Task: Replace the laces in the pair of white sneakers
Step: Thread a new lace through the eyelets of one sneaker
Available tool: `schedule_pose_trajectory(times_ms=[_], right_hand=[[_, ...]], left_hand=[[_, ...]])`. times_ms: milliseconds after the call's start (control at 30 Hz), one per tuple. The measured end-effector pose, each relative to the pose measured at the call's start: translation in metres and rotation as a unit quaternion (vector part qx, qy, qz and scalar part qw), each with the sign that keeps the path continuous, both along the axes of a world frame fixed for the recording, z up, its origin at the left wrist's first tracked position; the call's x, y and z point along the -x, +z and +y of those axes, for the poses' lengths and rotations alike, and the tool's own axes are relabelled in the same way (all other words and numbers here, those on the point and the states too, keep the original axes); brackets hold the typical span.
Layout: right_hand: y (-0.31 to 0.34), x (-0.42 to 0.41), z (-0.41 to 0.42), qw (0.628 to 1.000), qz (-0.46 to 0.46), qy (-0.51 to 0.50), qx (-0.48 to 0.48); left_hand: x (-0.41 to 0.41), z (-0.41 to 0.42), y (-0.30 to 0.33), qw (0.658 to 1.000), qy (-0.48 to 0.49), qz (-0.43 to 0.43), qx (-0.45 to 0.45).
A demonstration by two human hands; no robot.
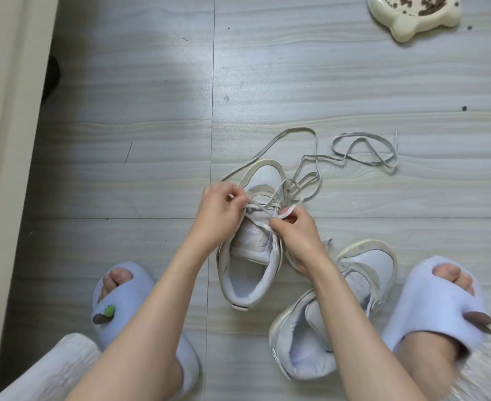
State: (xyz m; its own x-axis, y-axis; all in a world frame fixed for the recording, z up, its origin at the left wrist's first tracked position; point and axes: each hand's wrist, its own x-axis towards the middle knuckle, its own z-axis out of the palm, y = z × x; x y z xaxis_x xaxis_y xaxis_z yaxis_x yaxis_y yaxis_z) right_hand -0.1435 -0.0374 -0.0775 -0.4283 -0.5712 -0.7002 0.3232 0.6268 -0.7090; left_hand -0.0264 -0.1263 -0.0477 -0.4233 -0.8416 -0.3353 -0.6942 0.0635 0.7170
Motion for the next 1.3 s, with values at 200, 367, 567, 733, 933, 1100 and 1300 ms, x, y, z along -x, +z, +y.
schedule_pose_trajectory(times_ms=[200, 367, 567, 733, 933, 1100, 1300], right_hand=[[-0.001, -0.001, 0.000, 1.000, -0.007, -0.004, -0.003], [0.003, -0.002, -0.001, 1.000, 0.003, -0.001, 0.007], [0.009, -0.001, 0.000, 0.999, 0.012, 0.006, 0.039], [0.014, 0.002, -0.004, 0.991, 0.093, 0.088, 0.032], [0.021, 0.002, -0.014, 0.935, 0.254, 0.247, 0.010], [0.022, 0.002, -0.020, 0.924, 0.269, 0.272, -0.015], [0.020, 0.009, -0.018, 0.980, 0.126, 0.146, -0.045]], left_hand=[[-0.059, -0.033, 0.006, 0.665, 0.558, 0.443, -0.225], [-0.051, -0.025, 0.014, 0.926, 0.339, 0.134, -0.099], [0.005, 0.017, 0.004, 0.989, -0.096, -0.107, 0.041], [0.000, 0.019, 0.002, 0.989, -0.058, -0.129, 0.051], [-0.006, 0.020, 0.000, 0.996, -0.048, -0.072, 0.005], [-0.008, 0.019, -0.001, 0.997, -0.037, -0.068, -0.005], [-0.009, 0.015, -0.004, 0.993, 0.042, -0.064, -0.089]])
